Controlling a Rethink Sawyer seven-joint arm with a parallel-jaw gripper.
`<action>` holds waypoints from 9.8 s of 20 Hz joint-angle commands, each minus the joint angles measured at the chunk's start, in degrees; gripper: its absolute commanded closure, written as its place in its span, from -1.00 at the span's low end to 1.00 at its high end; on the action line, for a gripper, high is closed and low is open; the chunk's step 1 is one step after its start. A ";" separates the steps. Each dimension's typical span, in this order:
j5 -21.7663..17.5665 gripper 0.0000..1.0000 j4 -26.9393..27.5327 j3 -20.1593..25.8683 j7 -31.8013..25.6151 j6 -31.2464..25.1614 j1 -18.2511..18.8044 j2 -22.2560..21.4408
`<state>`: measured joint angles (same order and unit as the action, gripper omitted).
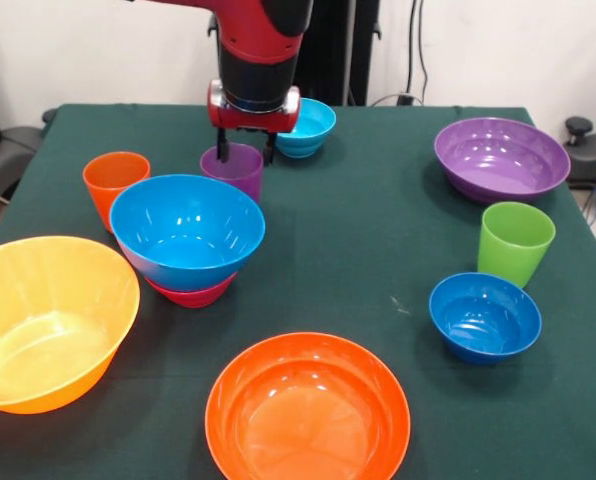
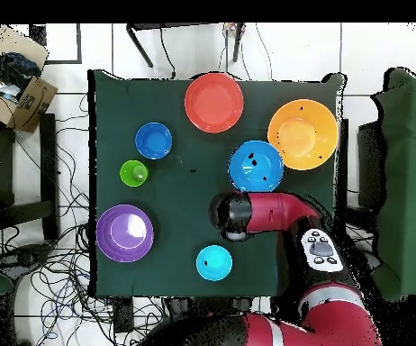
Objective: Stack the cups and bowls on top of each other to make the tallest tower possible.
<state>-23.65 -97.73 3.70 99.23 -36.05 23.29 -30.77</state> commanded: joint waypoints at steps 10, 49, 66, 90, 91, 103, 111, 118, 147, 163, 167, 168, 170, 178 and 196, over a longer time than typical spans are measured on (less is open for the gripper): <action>-0.34 1.00 -1.85 7.54 0.73 8.61 4.75 3.27; 10.59 1.00 18.69 6.25 5.33 -23.11 -3.36 0.08; 11.00 1.00 26.12 6.69 3.23 -25.64 -4.16 5.29; 16.70 1.00 46.19 4.83 12.83 -38.90 -8.75 10.63; 16.87 1.00 47.44 4.54 13.26 -40.50 -9.01 11.04; 20.00 1.00 55.48 4.75 13.68 -43.04 -9.42 14.62; 18.18 1.00 59.33 3.28 11.98 -37.68 -9.85 17.40; 13.15 1.00 58.58 -2.13 10.53 -34.19 -11.90 20.10; 17.38 1.00 59.28 -5.23 8.75 -43.09 -13.89 23.99; 19.47 1.00 47.78 -7.05 8.51 -38.30 -13.87 16.97; 19.68 1.00 42.83 -7.29 8.61 -36.58 -13.78 14.29; 19.79 1.00 40.43 -7.64 9.19 -35.84 -14.27 12.72; 19.85 1.00 37.31 -8.19 10.57 -34.77 -15.05 11.16; 19.83 1.00 36.52 -11.92 16.21 -34.85 -16.08 10.01; 21.10 1.00 32.07 -9.09 10.61 -22.41 -15.05 10.32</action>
<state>-3.63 -61.91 -10.22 104.94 -58.34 8.21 -21.23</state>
